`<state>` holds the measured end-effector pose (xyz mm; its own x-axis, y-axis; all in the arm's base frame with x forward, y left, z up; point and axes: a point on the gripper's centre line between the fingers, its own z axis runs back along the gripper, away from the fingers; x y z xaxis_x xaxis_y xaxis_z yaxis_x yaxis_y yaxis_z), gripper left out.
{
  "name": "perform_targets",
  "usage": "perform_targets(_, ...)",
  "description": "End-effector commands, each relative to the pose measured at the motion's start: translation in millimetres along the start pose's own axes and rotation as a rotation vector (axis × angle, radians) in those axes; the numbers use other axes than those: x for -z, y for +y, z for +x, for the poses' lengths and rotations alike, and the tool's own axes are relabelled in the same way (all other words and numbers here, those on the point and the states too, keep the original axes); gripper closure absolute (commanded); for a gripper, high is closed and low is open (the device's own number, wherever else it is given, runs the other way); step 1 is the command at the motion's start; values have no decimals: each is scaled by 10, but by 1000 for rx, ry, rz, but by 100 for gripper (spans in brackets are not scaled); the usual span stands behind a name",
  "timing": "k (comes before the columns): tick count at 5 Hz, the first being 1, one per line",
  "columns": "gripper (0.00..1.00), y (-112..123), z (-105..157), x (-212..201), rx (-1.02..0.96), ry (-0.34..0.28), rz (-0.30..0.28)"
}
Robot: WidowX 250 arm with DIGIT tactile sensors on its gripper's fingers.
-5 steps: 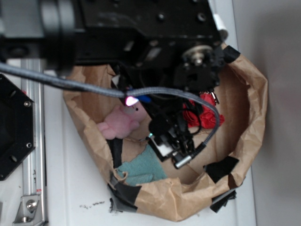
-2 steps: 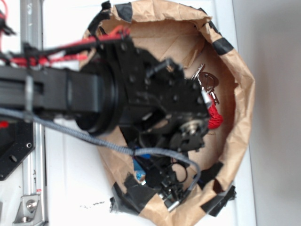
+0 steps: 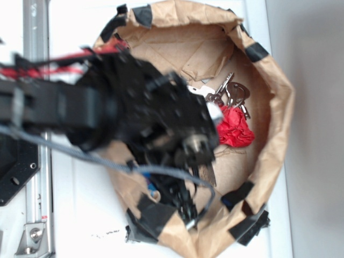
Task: Grab the blue cloth.
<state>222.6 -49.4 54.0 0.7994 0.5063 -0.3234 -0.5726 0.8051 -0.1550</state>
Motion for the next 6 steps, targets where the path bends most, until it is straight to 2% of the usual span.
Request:
perform_targets(1,0,86,223,-196,-39,-25,-122)
perform_targets(2,0,-130,183,-108,1,26,-150)
perform_targets(4,0,-384,-205,74,83,75,-134)
perform_targets(6,0,-350,-284,352,101,76,-89)
